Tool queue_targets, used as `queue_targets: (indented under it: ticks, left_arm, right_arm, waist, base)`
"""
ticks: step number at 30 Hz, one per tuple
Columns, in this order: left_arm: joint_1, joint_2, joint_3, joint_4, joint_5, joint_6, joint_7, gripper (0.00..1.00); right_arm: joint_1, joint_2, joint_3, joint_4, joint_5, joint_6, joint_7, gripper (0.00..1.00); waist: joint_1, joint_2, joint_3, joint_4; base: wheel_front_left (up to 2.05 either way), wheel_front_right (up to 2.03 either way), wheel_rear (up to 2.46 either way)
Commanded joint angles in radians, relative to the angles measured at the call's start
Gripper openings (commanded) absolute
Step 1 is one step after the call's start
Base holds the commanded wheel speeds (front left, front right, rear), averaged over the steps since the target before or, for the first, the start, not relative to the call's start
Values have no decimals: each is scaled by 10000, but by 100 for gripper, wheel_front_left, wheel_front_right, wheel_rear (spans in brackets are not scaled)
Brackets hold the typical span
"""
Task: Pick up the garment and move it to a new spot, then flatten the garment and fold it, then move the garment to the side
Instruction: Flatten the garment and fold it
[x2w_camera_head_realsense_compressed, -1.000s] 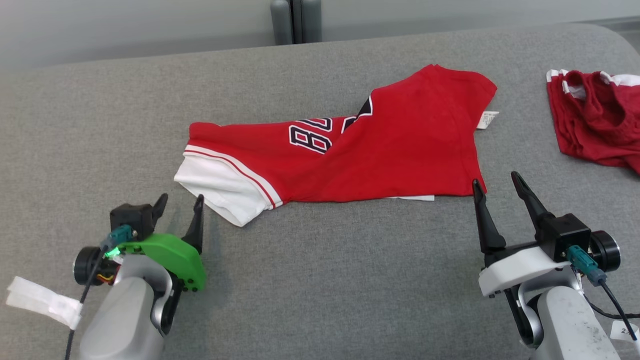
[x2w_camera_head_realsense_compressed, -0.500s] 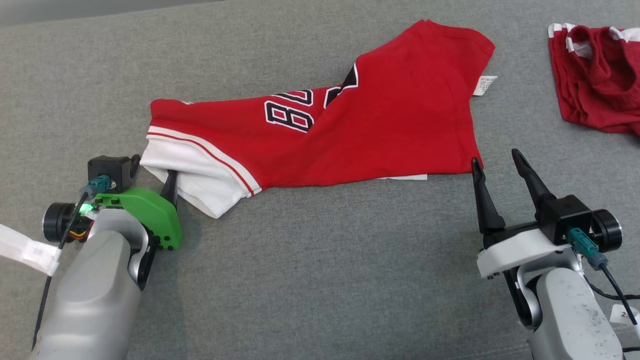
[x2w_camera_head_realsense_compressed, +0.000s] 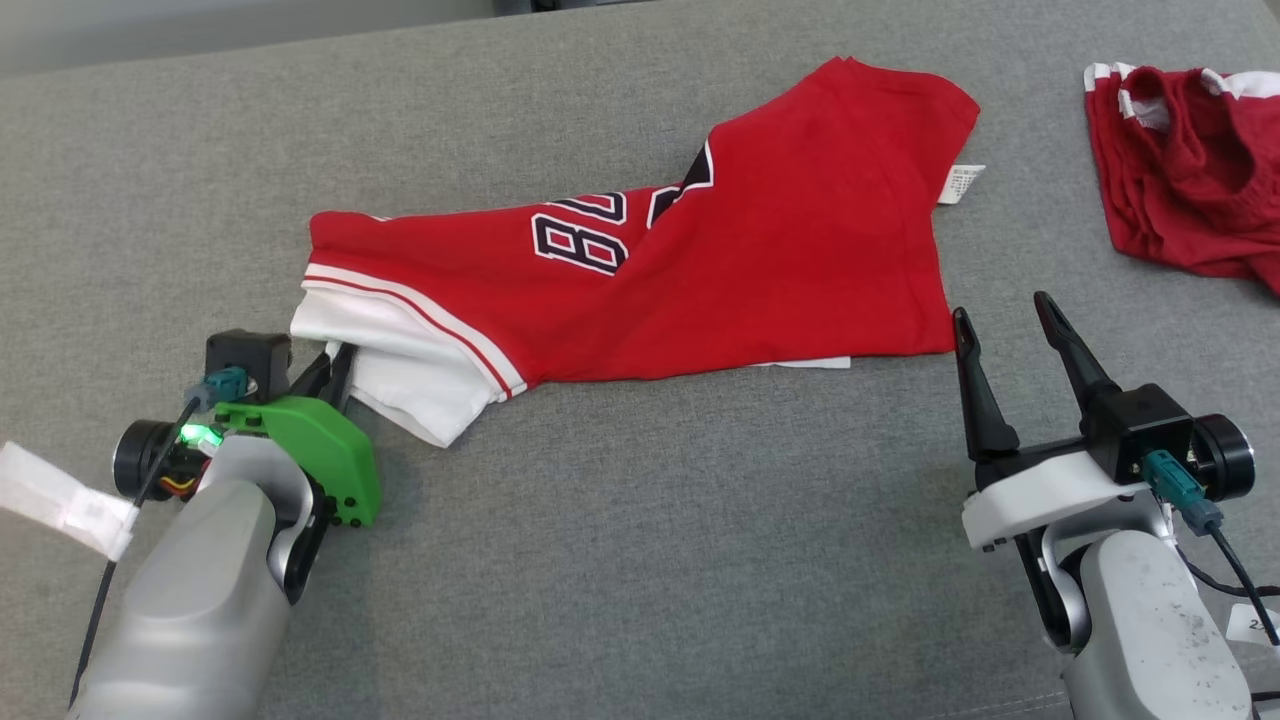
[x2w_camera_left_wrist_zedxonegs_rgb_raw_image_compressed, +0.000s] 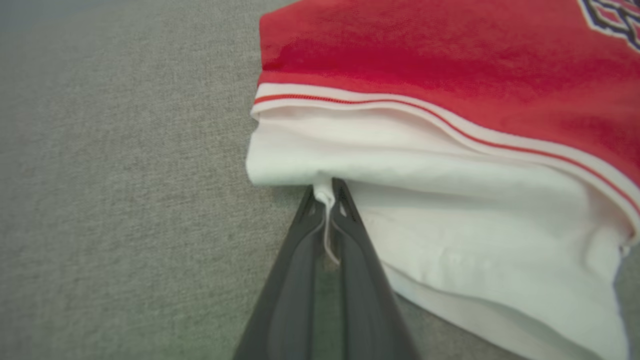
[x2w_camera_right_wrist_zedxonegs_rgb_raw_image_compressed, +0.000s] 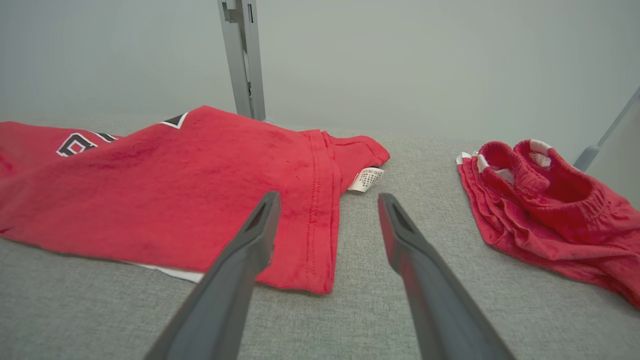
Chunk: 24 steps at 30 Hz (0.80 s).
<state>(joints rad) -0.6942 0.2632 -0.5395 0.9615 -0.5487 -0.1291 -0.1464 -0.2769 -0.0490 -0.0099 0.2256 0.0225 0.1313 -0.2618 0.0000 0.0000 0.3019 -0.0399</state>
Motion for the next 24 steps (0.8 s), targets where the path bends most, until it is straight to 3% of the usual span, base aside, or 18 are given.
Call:
queue_targets:
  ticks: [1, 12, 24]
  left_arm:
    - [311, 139, -35, -35, -122, -28, -142, 0]
    - [1784, 451, 341, -2019, -1046, -12, -1119, 0]
    - [3892, 74, 1207, -5281, -783, 744, -1185, 0]
  right_arm:
    - [54, -32, -73, 39, -90, -12, -44, 100]
    - [157, -30, -1167, 1115, -678, -12, 134, 100]
    - [-1024, -33, -1485, 3341, -784, -12, 848, 100]
  waist:
    - [0, 0, -157, 118]
    - [0, 0, -726, 672]
    - [0, 0, -900, 1060]
  base:
    - [0, 0, 0]
    - [0, 0, 0]
    - [0, 0, 0]
